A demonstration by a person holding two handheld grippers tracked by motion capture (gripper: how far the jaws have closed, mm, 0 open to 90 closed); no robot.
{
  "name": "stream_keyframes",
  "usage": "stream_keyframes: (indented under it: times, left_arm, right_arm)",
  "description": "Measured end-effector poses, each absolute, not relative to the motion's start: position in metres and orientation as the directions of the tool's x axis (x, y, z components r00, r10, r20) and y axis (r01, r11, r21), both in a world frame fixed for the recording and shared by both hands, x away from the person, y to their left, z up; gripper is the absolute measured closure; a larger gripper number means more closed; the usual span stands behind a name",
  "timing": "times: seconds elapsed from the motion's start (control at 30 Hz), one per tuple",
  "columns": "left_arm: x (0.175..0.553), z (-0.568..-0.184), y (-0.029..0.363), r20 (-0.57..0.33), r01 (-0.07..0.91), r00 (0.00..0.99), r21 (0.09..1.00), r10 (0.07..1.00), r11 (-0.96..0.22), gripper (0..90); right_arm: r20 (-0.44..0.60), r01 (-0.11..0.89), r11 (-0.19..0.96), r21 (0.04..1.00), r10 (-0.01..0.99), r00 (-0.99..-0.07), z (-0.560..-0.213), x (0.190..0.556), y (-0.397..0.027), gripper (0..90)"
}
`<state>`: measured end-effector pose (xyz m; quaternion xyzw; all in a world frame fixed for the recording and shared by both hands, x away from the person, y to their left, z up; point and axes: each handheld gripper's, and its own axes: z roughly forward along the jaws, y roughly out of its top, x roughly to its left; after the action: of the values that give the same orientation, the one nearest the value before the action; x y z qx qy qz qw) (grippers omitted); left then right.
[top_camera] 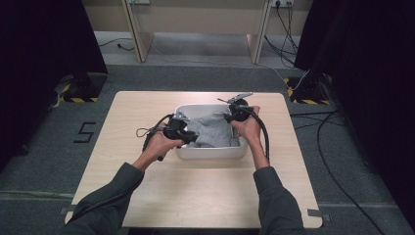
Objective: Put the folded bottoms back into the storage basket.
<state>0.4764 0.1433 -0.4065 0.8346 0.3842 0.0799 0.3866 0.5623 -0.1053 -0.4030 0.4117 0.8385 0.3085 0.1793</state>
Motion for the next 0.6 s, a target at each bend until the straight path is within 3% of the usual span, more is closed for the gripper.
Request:
stream_keyframes:
  times: [0.07,0.13,0.43,0.6]
  left_arm:
    - [0.476,-0.404,0.145,-0.159,0.576,0.690,0.711,0.706,-0.402,72.8]
    - [0.476,-0.402,0.146,-0.160,0.573,0.689,0.717,0.707,-0.397,72.2]
    - [0.472,-0.398,0.149,-0.162,0.566,0.690,0.729,0.705,-0.386,70.2]
    - [0.468,-0.393,0.151,-0.174,0.562,0.690,0.741,0.703,-0.368,64.2]
  right_arm:
    - [-0.035,0.604,0.460,0.651,0.813,-0.581,-0.404,0.563,-0.106,54.9]
    - [-0.030,0.603,0.439,0.666,0.823,-0.567,-0.403,0.563,-0.112,53.4]
    - [-0.028,0.563,0.421,0.711,0.817,-0.576,-0.388,0.558,-0.121,52.7]
    - [-0.024,0.550,0.418,0.723,0.811,-0.585,-0.384,0.555,-0.122,51.4]
